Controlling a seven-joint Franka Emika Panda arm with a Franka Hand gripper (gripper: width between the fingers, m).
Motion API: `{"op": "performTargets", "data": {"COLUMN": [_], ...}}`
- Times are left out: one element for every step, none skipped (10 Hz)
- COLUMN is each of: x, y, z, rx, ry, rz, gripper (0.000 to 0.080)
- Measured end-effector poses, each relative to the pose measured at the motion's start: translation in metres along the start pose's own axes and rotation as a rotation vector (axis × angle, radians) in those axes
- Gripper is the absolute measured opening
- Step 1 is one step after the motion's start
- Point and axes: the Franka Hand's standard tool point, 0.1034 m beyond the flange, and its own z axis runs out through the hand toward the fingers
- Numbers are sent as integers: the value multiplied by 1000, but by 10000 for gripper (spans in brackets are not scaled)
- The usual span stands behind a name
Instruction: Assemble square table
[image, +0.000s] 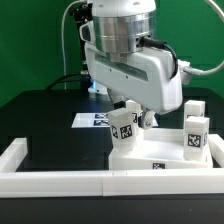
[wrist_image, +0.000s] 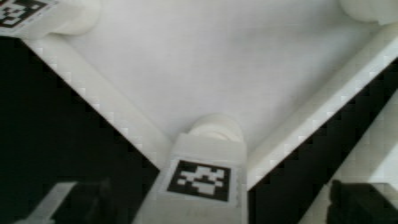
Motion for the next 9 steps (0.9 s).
{"op": "performTargets", "data": {"x": [-1, -2, -1, 0, 0, 1, 1, 2, 2], "y": [0, -1, -1, 0, 0, 0, 0, 1, 1], "z": [2, 2, 1, 0, 1, 1, 1, 1, 1], "rx": [2, 2, 4, 5, 4, 3, 3, 2, 2], "ry": [4, 7, 9, 10, 9, 10, 10, 10, 10], "rz": [-10, -86, -198, -292, -391, -446, -518, -622, -657], "gripper": [633, 645, 645, 649, 649, 649, 649, 649, 649]}}
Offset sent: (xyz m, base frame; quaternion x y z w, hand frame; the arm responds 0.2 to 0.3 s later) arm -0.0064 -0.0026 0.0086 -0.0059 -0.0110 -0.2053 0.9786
